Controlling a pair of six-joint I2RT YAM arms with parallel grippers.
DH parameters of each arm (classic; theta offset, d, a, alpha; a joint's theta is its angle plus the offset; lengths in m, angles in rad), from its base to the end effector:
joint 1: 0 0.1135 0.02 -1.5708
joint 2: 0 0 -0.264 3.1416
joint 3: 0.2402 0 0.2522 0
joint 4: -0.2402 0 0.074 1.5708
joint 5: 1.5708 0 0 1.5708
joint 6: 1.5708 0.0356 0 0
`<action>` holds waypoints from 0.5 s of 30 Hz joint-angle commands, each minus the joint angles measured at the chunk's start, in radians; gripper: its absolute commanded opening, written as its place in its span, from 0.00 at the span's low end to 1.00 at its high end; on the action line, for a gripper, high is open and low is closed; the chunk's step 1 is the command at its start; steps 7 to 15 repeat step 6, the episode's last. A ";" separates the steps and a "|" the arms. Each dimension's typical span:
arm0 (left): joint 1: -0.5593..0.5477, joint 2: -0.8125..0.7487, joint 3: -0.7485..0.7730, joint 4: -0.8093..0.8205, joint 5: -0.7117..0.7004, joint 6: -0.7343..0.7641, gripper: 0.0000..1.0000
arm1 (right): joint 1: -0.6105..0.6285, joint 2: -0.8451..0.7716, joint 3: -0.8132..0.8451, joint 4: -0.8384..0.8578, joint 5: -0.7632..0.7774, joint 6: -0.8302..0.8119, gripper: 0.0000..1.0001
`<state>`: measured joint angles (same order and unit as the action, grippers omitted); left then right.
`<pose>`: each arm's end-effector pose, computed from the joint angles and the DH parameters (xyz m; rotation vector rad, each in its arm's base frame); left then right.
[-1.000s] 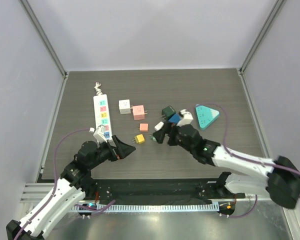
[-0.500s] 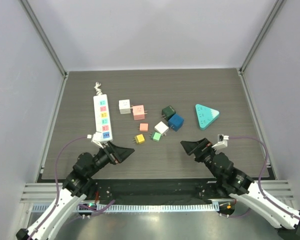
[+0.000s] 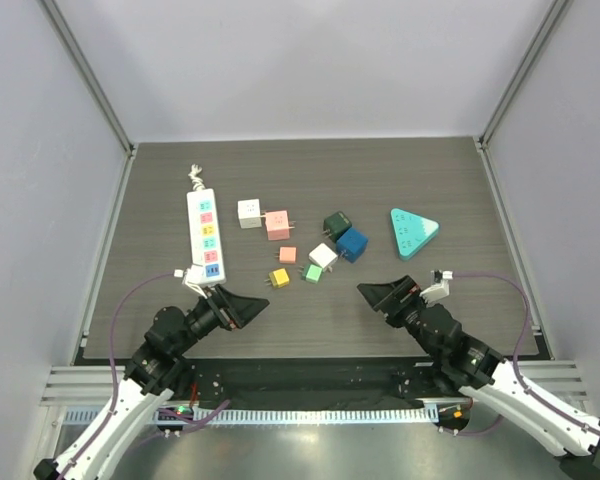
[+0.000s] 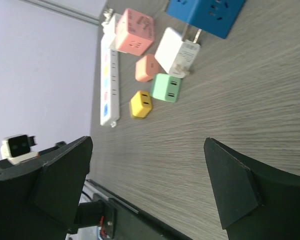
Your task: Pull the plug off the socket
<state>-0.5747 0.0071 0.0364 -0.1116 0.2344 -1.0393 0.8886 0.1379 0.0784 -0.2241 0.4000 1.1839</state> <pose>0.0856 -0.0653 0.1736 -0.2301 1.8419 -1.3776 0.0796 0.0760 0.1652 0.5803 1.8856 1.0576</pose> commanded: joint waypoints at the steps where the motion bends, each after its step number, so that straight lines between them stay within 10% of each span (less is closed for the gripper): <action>1: -0.002 -0.045 -0.090 -0.085 0.002 0.025 1.00 | 0.006 -0.075 -0.193 -0.066 -0.001 -0.006 1.00; 15: -0.002 -0.052 -0.089 0.026 0.081 -0.011 1.00 | 0.007 -0.136 -0.192 -0.002 -0.116 -0.113 1.00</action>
